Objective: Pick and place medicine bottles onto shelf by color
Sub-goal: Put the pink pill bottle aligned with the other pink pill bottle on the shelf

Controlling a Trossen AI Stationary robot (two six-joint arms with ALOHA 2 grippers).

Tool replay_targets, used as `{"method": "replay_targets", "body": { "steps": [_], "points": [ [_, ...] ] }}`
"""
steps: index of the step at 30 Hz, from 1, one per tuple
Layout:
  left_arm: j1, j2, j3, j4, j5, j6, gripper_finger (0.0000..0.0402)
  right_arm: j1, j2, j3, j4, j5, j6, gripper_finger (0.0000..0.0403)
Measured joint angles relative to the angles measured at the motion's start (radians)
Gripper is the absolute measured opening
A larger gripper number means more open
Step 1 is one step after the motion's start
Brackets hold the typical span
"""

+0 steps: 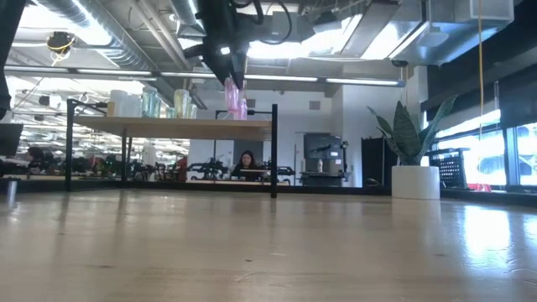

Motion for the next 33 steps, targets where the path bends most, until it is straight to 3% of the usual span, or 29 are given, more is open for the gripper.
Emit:
{"method": "replay_targets", "body": {
  "steps": [33],
  "points": [
    [0.049, 0.027, -0.016, 0.060, 0.058, 0.080, 0.0118, 0.000, 0.000, 0.000, 0.000, 0.000, 0.000, 0.0198]
  ]
}}
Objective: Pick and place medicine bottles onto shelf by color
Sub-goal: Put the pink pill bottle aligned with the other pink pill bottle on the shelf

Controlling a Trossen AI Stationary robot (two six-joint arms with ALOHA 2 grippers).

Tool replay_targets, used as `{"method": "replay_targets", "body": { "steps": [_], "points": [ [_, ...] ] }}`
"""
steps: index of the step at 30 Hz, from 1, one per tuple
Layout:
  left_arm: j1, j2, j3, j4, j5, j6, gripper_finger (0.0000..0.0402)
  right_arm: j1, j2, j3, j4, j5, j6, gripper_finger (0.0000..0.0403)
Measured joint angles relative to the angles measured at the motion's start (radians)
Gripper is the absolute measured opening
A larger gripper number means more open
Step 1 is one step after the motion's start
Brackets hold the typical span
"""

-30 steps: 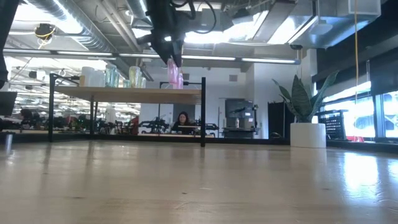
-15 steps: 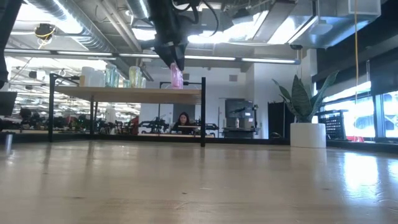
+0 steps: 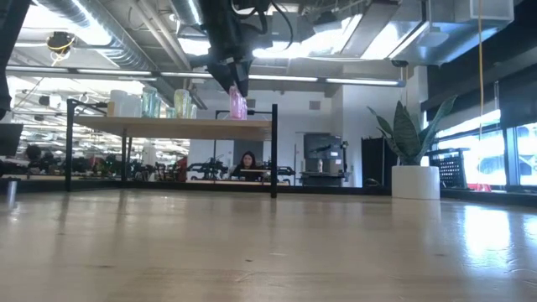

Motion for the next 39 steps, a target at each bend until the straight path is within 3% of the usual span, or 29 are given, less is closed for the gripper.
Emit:
{"method": "replay_targets", "body": {
  "steps": [9, 39],
  "points": [
    [0.000, 0.000, 0.000, -0.002, -0.017, 0.002, 0.0159, 0.000, 0.000, 0.000, 0.000, 0.000, 0.000, 0.0198],
    [0.018, -0.007, 0.000, -0.018, -0.034, 0.001, 0.0161, 0.000, 0.000, 0.000, 0.000, 0.000, 0.000, 0.0198]
  ]
}}
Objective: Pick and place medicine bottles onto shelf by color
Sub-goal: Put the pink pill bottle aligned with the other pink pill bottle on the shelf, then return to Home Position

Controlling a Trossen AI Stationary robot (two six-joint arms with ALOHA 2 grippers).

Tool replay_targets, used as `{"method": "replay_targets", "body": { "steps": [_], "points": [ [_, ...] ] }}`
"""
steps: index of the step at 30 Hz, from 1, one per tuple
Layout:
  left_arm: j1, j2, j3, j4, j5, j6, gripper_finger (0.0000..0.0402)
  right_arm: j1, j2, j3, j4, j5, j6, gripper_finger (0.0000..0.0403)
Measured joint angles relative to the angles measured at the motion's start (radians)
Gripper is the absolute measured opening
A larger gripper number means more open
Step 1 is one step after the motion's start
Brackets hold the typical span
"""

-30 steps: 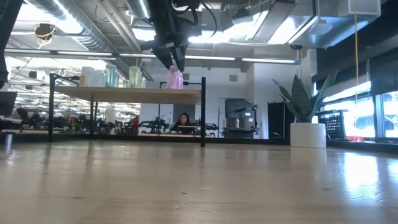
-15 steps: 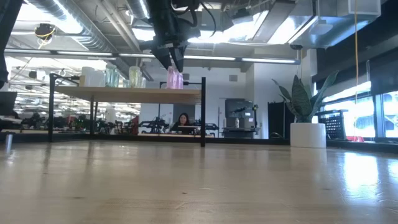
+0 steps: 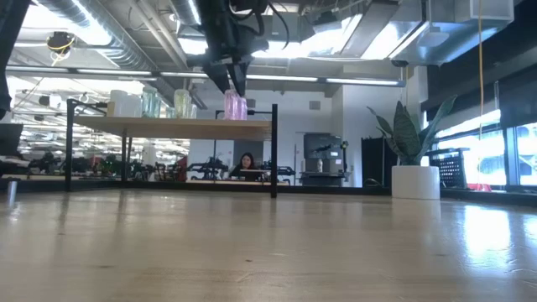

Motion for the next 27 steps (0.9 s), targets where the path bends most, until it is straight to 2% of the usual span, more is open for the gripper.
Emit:
{"method": "replay_targets", "body": {
  "steps": [11, 21, 27],
  "points": [
    [0.016, -0.019, 0.000, -0.003, 0.006, 0.037, 0.0161, 0.000, 0.000, 0.000, 0.000, 0.000, 0.000, 0.0198],
    [-0.003, -0.214, 0.001, -0.021, -0.004, 0.152, 0.0146, 0.000, 0.000, 0.000, 0.000, 0.000, 0.000, 0.0198],
    [-0.102, -0.358, 0.001, -0.098, -0.012, 0.157, 0.0099, 0.000, 0.000, 0.000, 0.000, 0.000, 0.000, 0.0198]
  ]
}}
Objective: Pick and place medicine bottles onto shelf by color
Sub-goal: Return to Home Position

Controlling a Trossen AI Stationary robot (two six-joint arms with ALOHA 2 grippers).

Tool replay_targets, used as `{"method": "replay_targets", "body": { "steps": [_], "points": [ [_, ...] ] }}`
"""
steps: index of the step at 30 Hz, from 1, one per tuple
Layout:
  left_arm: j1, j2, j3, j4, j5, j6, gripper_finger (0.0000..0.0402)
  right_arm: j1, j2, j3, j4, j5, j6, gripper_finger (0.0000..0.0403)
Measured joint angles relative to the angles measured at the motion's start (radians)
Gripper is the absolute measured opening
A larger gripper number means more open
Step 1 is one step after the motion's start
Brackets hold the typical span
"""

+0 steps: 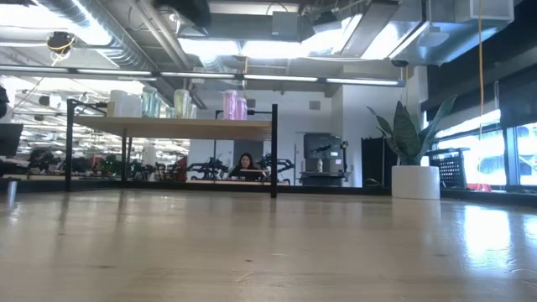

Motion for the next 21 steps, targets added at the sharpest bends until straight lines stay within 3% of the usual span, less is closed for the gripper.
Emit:
{"method": "replay_targets", "body": {
  "steps": [9, 14, 21],
  "points": [
    [-0.229, -0.272, -0.022, -0.175, -0.145, -0.094, 0.0007, 0.000, 0.000, 0.000, 0.000, 0.000, 0.000, 0.0198],
    [-0.319, -0.415, -0.123, -0.171, -0.178, -0.152, 0.0004, 0.000, 0.000, 0.000, 0.000, 0.000, 0.000, 0.0198],
    [-0.394, -0.605, -0.358, -0.082, -0.177, -0.163, 0.0001, 0.000, 0.000, 0.000, 0.000, 0.000, 0.000, 0.0198]
  ]
}}
